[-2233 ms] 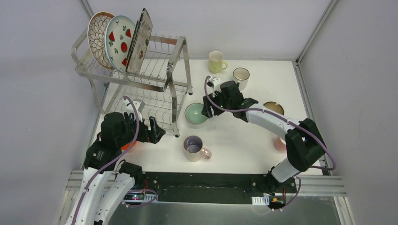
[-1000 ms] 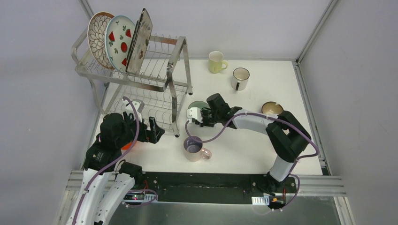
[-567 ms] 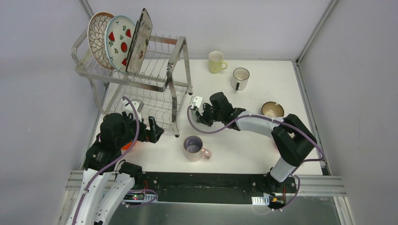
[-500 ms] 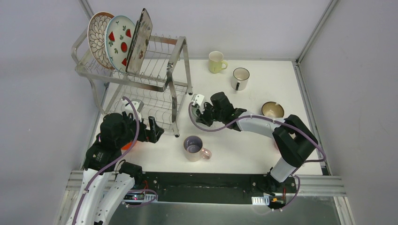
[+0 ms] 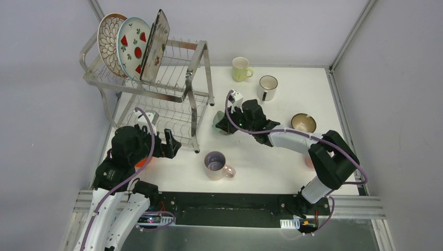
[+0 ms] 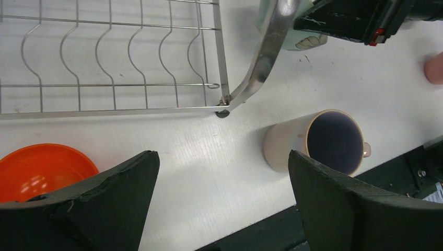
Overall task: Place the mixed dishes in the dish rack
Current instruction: Pick up the bowl from the center of the board, then turn the bowl upside down on the dish rack.
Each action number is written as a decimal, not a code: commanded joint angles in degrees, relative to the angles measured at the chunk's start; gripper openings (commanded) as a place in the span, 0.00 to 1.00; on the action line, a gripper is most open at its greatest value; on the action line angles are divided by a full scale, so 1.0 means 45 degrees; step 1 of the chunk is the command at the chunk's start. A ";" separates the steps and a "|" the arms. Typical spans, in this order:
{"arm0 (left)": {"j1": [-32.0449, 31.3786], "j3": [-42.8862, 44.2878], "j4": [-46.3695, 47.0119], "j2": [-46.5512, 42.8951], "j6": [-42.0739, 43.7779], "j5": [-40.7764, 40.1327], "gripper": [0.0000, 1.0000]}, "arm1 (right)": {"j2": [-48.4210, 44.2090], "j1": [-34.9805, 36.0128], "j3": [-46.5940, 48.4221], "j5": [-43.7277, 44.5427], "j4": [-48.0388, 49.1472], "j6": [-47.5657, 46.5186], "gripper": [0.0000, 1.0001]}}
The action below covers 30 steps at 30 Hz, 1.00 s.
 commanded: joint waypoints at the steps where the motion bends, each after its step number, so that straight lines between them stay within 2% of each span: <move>1: -0.0010 0.0193 0.0060 0.0146 -0.0536 -0.1451 0.98 | -0.0756 -0.0003 0.0756 0.0625 0.2828 0.2135 0.00; 5: -0.0010 0.0506 -0.0449 0.0575 -0.1960 -0.2913 0.99 | -0.0945 -0.0001 0.0837 0.1179 0.3502 0.2783 0.00; 11: -0.0012 -0.0031 0.0438 0.1404 -0.4929 -0.1383 0.99 | -0.0735 -0.0001 0.1134 0.1462 0.4327 0.3545 0.00; 17: 0.0008 -0.0068 0.1232 0.1782 -0.5685 -0.1472 0.99 | -0.0576 -0.0011 0.1238 0.1888 0.5277 0.4086 0.00; 21: 0.0010 0.0311 0.1558 0.2181 -0.6328 -0.1468 0.94 | -0.0155 -0.0001 0.1470 0.2059 0.6255 0.4924 0.00; 30: 0.0082 -0.0197 0.2866 0.2219 -0.8174 -0.1395 0.84 | 0.1285 0.0080 0.2180 0.2264 0.7970 0.7055 0.00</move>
